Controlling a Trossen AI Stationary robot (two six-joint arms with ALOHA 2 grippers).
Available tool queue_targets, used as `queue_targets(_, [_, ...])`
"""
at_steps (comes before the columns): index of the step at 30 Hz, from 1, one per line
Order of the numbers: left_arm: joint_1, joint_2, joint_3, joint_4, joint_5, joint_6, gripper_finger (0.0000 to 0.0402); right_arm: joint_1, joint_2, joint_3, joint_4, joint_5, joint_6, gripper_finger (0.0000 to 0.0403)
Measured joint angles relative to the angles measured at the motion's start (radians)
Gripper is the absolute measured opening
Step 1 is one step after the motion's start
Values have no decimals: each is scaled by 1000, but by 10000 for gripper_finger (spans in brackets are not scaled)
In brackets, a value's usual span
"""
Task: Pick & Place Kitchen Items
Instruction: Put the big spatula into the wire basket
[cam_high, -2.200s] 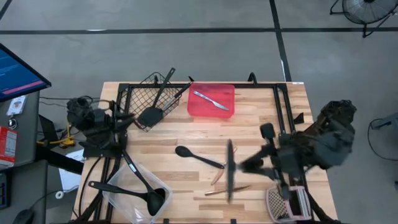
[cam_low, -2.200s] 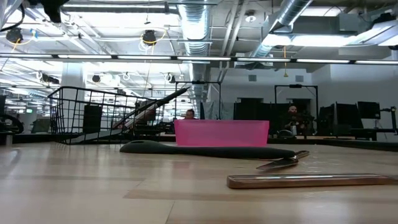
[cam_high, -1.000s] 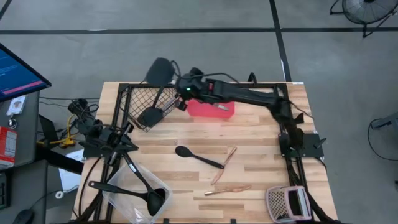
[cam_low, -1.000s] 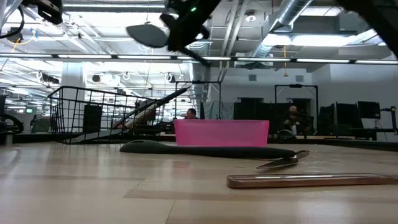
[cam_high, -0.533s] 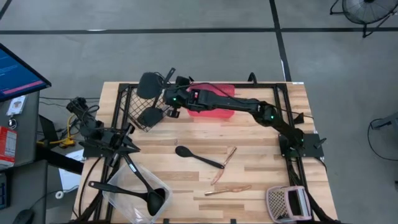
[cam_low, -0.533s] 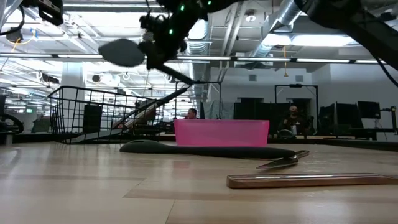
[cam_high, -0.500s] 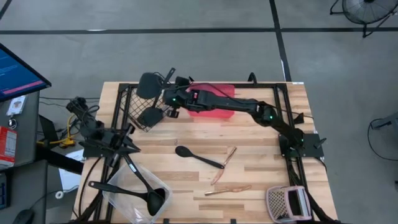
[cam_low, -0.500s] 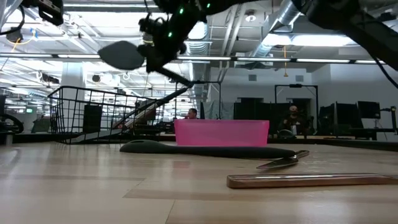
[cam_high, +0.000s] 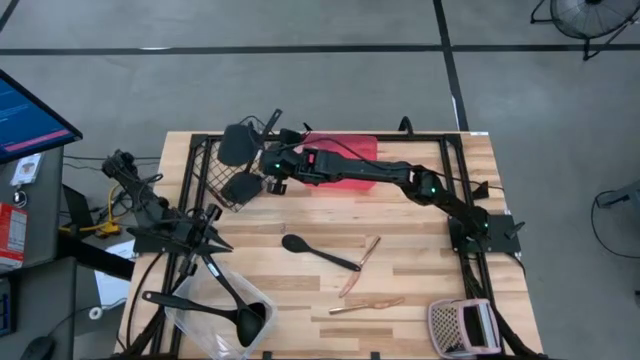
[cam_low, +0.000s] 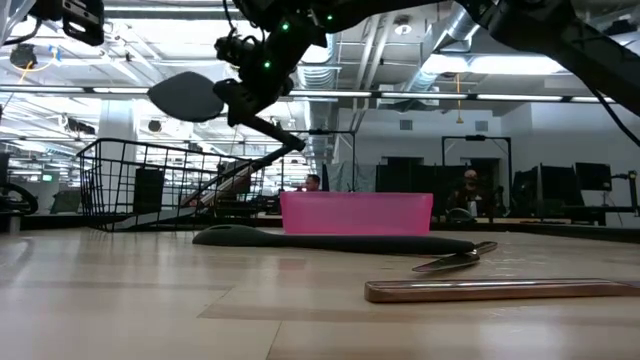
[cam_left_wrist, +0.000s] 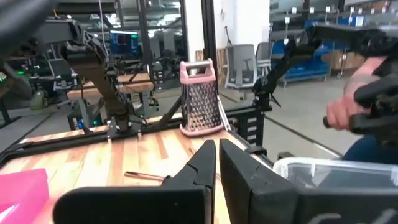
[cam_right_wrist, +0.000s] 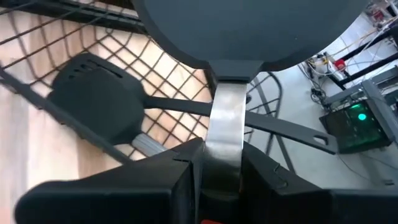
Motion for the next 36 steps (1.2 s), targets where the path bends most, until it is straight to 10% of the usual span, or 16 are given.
queue_targets(9, [0,-42,45,250,-31,210,8,20,0,-1,-9,-1,0,71])
queue_targets(14, [0,-116,67,214,-44,-61,8,23,0,-1,-9,-1,2,73])
queue_targets(21, [0,-169,-17,73,369,-223,8,27,0,-1,-4,-2,2,73])
queue_targets(36, [1,-194,-193,231,472,-187,8,38,0,-1,3,-2,8,73])
